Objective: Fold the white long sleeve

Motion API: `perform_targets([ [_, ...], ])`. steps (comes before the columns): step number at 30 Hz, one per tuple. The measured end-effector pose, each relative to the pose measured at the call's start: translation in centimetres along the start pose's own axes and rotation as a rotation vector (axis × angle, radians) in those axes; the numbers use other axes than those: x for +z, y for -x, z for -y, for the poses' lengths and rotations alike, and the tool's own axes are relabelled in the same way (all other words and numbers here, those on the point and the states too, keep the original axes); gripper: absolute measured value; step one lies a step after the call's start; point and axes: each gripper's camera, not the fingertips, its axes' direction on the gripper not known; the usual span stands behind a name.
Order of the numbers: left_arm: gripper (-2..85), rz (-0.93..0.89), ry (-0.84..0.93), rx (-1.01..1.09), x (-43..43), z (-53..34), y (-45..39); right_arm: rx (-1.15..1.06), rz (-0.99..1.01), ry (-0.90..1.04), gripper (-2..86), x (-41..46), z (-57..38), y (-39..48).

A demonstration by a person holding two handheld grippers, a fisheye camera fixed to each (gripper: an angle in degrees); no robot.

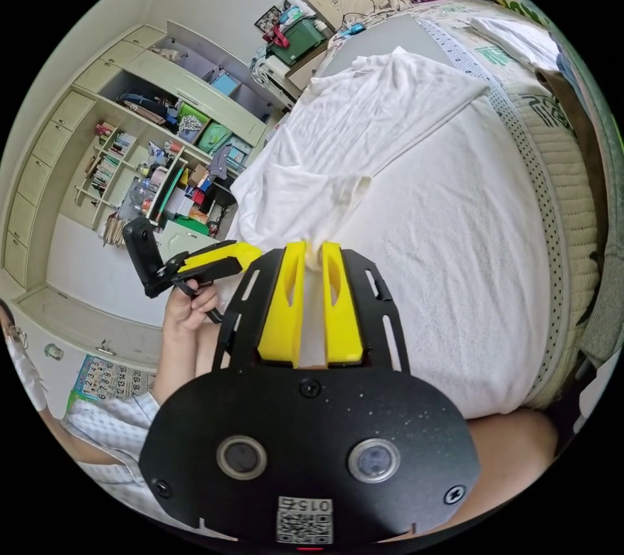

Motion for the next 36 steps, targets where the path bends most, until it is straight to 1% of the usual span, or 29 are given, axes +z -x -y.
perform_targets([
  [4,8.3,0.003,-0.044,0.078,0.3,-0.1,-2.4,-0.007,0.083,-0.044,1.3,-1.0,-1.2,0.4],
  [9,7.8,0.125,-0.053,0.245,1.8,-0.3,-6.9,-0.026,0.164,-0.052,1.9,-1.1,-2.9,1.1],
  [11,5.0,0.171,-0.053,0.282,2.4,-0.5,-8.0,-0.037,0.142,-0.042,3.4,-0.9,-3.3,1.1],
  [12,3.0,0.177,-0.036,0.296,2.9,-0.6,-8.4,-0.013,0.088,-0.066,5.1,-1.2,-3.7,0.7],
  [13,1.4,0.18,-0.012,0.3,3.4,-0.6,-8.6,0.004,0.012,-0.134,6.0,-2.0,-4.3,0.5],
  [15,0.5,0.179,0.016,0.304,3.8,-0.7,-8.7,-0.003,-0.065,-0.23,7.1,-3.3,-4.9,0.2],
  [16,0.2,0.174,0.015,0.304,3.7,-0.8,-8.7,-0.022,-0.098,-0.245,7.8,-3.6,-4.8,0.0],
  [17,0.0,0.17,0.011,0.303,3.6,-0.9,-8.7,-0.031,-0.117,-0.234,8.2,-3.4,-4.4,-0.1],
  [21,-0.4,0.121,-0.026,0.285,2.1,-1.5,-8.2,-0.076,-0.173,-0.078,9.8,0.0,-1.1,-0.2],
  [23,-0.4,0.092,-0.04,0.264,1.6,-1.7,-7.6,-0.127,-0.165,-0.007,8.0,2.1,-0.2,0.4],
  [24,-0.4,0.077,-0.053,0.249,1.2,-2.0,-7.3,-0.13,-0.185,0.052,5.6,3.6,0.3,0.6],
  [25,-0.4,0.062,-0.065,0.236,0.9,-2.2,-6.9,-0.145,-0.224,0.062,3.7,4.3,0.3,1.1],
  [27,-0.3,0.043,-0.077,0.227,0.4,-2.5,-6.5,-0.172,-0.251,0.05,1.7,4.3,-0.1,1.8],
  [32,0.7,-0.002,-0.107,0.242,-0.3,-3.0,-6.0,-0.128,-0.18,-0.078,0.0,-0.2,-1.7,1.0],
  [36,4.4,-0.028,-0.1,0.26,-0.7,-2.7,-5.8,-0.111,-0.307,-0.137,-0.1,-3.4,-1.9,0.2],
])
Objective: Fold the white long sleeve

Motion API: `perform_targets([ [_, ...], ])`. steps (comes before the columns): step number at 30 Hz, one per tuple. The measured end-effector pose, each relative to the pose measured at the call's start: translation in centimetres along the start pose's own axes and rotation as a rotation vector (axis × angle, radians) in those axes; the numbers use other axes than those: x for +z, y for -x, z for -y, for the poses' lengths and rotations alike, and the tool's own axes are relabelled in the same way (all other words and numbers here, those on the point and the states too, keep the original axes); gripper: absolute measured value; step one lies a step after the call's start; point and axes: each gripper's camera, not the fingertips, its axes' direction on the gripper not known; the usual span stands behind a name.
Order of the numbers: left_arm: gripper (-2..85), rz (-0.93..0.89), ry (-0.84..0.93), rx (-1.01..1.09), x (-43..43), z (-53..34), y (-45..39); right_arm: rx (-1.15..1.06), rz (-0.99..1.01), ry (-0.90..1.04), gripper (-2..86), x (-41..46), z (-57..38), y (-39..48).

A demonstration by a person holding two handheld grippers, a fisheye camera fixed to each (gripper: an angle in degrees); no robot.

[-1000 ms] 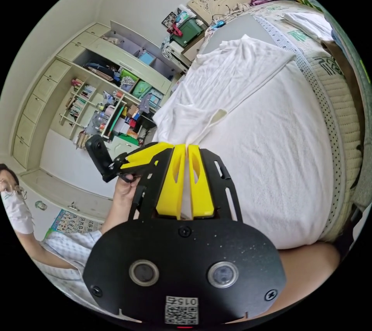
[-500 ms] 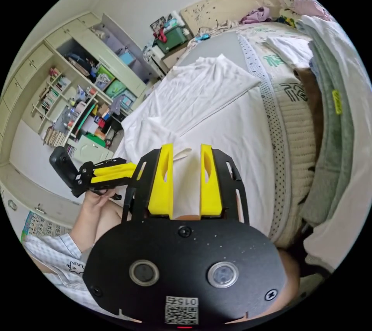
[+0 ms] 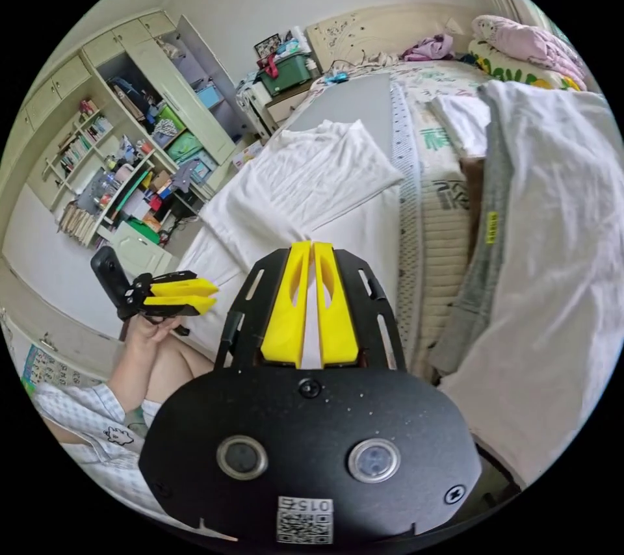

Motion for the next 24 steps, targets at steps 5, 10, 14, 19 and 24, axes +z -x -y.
perform_targets([
  [5,5.1,0.045,-0.017,-0.033,-1.7,-0.4,1.5,0.025,-0.061,0.006,0.0,-1.3,-0.1,-1.2],
  [10,5.3,0.119,0.036,-0.141,-2.7,-1.7,5.0,0.028,-0.13,-0.012,0.1,-2.8,-1.1,-1.2],
  [14,5.4,0.132,0.092,-0.203,-2.7,-2.5,7.1,0.039,-0.17,-0.009,0.2,-3.0,-1.8,-1.6],
  [19,5.5,0.127,0.126,-0.235,-3.2,-3.6,9.7,0.099,-0.182,0.038,1.9,-0.6,-3.2,-3.9],
  [24,6.6,0.182,-0.013,-0.324,-9.1,-6.1,13.5,0.11,-0.23,0.004,5.4,0.5,-3.0,-4.9],
])
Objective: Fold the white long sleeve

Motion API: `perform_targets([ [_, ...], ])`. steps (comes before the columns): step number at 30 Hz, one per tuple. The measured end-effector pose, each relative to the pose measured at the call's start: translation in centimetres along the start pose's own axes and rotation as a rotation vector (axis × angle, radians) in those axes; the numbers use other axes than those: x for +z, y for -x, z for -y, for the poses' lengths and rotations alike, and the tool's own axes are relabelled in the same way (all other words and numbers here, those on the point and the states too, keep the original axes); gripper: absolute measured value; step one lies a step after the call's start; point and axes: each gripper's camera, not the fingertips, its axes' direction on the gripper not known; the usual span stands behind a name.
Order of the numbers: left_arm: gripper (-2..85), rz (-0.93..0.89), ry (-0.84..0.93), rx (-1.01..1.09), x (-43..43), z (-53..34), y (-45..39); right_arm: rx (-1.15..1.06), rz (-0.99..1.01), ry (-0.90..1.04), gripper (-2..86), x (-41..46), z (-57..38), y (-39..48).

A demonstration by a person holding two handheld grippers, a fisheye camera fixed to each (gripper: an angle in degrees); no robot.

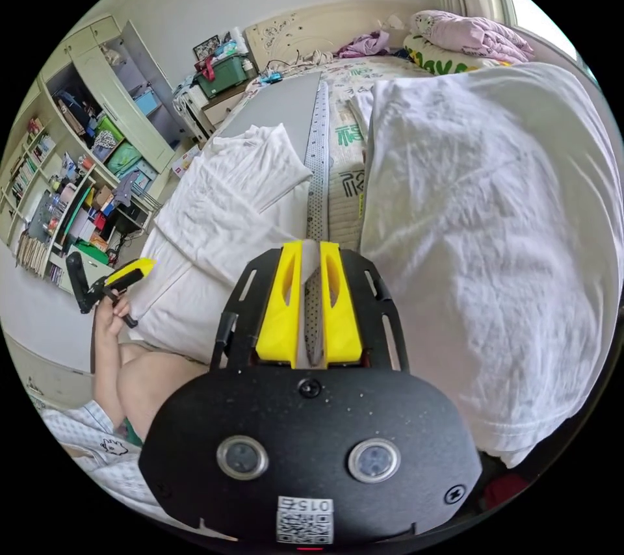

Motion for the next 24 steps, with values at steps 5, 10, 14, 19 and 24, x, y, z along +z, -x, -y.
perform_targets([
  [5,7.7,0.077,-0.214,-0.389,-7.1,-1.8,11.2,-0.11,0.091,-0.057,5.8,2.1,5.1,3.7],
  [10,8.2,-0.12,-0.282,-0.734,-5.7,-3.9,23.0,-0.263,0.311,0.023,7.2,11.9,13.1,13.5],
  [14,8.7,-0.156,-0.34,-0.834,-3.7,-4.6,27.0,-0.326,0.349,0.119,7.8,19.9,16.5,19.4],
  [19,6.9,-0.212,-0.385,-0.876,-2.1,-4.7,30.6,-0.463,0.282,0.197,8.6,28.1,20.6,27.4],
  [24,1.4,-0.357,-0.424,-0.916,-1.1,-6.4,33.5,-0.544,0.143,0.205,9.1,34.2,23.9,33.3],
])
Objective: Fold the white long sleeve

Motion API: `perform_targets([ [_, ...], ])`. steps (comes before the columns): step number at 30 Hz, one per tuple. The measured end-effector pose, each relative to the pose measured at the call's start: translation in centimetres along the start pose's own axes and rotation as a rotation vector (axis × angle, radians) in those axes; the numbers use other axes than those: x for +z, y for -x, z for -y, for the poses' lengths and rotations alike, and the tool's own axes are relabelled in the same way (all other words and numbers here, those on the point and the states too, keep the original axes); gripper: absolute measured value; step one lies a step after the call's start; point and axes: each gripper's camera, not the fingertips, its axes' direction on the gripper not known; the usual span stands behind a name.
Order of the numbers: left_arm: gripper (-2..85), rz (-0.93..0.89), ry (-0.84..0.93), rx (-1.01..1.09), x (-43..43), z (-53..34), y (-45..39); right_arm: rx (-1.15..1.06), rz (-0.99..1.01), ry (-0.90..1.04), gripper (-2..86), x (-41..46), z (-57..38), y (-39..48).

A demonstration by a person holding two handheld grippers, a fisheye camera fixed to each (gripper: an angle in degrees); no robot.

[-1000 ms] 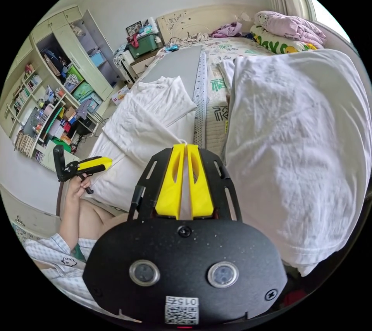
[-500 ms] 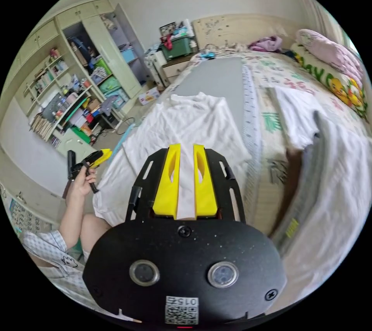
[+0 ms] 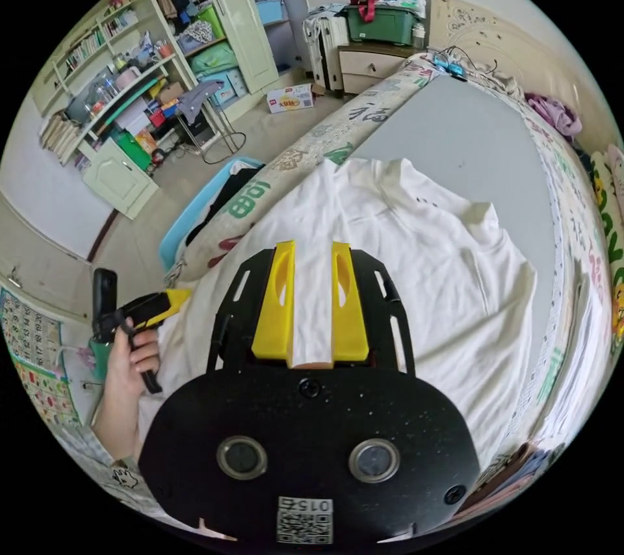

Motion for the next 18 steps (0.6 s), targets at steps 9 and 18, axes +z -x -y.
perform_targets([
  [9,-0.1,-0.02,-0.011,-0.012,-0.9,0.7,1.4,0.04,-0.02,0.111,6.5,7.6,8.2,-0.2],
  [18,-0.3,0.152,-0.103,0.074,-2.3,-0.4,-1.2,0.046,-0.135,0.042,1.7,9.0,9.3,-0.7],
])
